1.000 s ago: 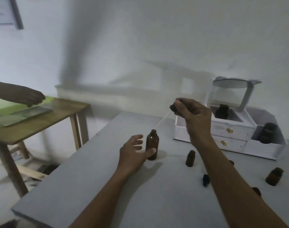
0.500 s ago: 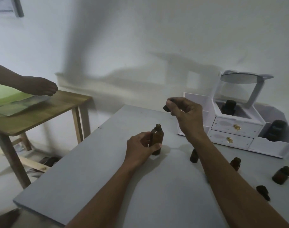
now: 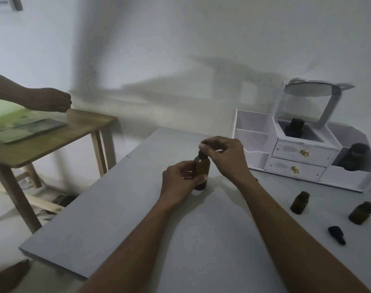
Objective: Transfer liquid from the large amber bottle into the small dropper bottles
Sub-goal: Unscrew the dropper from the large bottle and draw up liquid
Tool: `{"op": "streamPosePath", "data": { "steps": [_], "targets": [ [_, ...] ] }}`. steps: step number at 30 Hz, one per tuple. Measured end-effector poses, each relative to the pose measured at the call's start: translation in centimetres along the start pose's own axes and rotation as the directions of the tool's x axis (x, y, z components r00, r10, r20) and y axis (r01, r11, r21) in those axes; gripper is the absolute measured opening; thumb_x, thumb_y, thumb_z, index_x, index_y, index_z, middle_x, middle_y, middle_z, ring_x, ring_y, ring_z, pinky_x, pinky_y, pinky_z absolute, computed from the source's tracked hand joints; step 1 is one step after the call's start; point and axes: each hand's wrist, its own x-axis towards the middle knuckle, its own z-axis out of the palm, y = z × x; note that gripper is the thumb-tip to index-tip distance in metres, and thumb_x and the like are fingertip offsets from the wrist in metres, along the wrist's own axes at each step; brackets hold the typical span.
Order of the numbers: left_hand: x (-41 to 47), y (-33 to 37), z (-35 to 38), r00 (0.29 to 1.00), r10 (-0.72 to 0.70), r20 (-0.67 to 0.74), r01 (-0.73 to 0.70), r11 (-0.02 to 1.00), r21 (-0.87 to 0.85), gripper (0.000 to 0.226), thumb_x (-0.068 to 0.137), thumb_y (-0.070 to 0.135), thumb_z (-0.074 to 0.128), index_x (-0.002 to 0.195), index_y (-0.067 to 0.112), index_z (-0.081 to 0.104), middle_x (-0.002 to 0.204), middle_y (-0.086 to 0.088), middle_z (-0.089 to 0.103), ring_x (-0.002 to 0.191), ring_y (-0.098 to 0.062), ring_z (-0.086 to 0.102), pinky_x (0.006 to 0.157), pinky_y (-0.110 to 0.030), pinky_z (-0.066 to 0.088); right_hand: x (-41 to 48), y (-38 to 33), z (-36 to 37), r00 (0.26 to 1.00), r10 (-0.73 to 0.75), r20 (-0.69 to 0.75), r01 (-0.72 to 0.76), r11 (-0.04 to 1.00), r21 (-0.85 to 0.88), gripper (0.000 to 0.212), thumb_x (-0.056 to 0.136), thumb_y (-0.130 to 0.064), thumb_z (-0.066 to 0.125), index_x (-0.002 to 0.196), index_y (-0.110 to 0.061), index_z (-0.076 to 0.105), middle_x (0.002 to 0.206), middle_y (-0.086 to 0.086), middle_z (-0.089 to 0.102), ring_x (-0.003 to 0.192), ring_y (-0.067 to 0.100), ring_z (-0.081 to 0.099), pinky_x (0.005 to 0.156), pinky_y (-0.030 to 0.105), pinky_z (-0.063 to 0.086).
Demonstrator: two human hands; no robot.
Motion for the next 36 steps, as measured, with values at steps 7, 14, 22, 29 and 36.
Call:
{"op": "streamPosePath", "data": {
  "steps": [7, 14, 22, 29, 36],
  "targets": [
    [0.0, 0.2, 0.0, 1.0, -0.004, -0.001, 0.004, 1.0, 0.012, 0.049, 0.07, 0.03, 0.086, 0.116, 0.023, 0.07, 0.097, 0.016, 0.069, 0.081, 0.006, 0.066, 0.07, -0.004, 0.048, 0.1, 0.1, 0.2, 1.0, 0.018, -0.011, -0.018, 1.0, 0.004, 0.006, 0.087, -0.026, 0.075, 0.09, -0.022, 0.078, 0.083, -0.013, 0.073, 0.081, -0.001, 0.069, 0.07, 0.005, 0.045],
    [-0.2, 0.4, 0.0, 1.0, -0.017, 0.0, 0.017, 1.0, -0.005, 0.051, 0.071, 0.029, 0.086, 0.118, 0.02, 0.069, 0.1, 0.014, 0.068, 0.088, -0.005, 0.068, 0.082, -0.016, 0.052, 0.4, -0.1, 0.4, 0.999, 0.016, -0.04, -0.014, 0.999, 0.043, 0.008, 0.085, -0.018, 0.076, 0.081, -0.013, 0.08, 0.074, -0.004, 0.075, 0.076, 0.009, 0.072, 0.075, 0.017, 0.052],
    [-0.4, 0.6, 0.0, 1.0, -0.013, -0.003, 0.013, 1.0, -0.011, 0.05, 0.071, 0.029, 0.085, 0.118, 0.02, 0.07, 0.105, 0.01, 0.072, 0.089, -0.003, 0.069, 0.083, -0.017, 0.054, 0.1, -0.4, 0.6, 0.996, 0.001, -0.085, 0.002, 0.999, 0.037, 0.005, 0.084, -0.014, 0.076, 0.081, -0.014, 0.08, 0.074, -0.003, 0.076, 0.072, 0.009, 0.072, 0.073, 0.015, 0.054],
    [-0.4, 0.5, -0.1, 1.0, -0.028, -0.005, 0.028, 1.0, -0.012, 0.051, 0.07, 0.029, 0.086, 0.117, 0.02, 0.07, 0.106, 0.009, 0.073, 0.089, -0.005, 0.07, 0.085, -0.021, 0.055, -0.2, -0.6, 0.4, 0.998, 0.044, -0.041, -0.043, 0.999, 0.024, 0.007, 0.086, -0.023, 0.077, 0.089, -0.018, 0.08, 0.083, -0.009, 0.075, 0.082, 0.003, 0.07, 0.073, 0.013, 0.051],
    [-0.2, 0.7, 0.1, 0.999, -0.051, -0.005, 0.052, 0.996, 0.067, 0.053, 0.072, 0.031, 0.085, 0.121, 0.02, 0.068, 0.111, 0.008, 0.071, 0.088, -0.006, 0.067, 0.082, -0.014, 0.048, 0.8, -3.0, -1.3, 0.999, 0.001, -0.039, 0.001, 0.998, 0.065, 0.013, 0.088, -0.026, 0.075, 0.096, -0.016, 0.079, 0.078, -0.008, 0.077, 0.074, -0.001, 0.073, 0.07, 0.001, 0.047]
  ]
}}
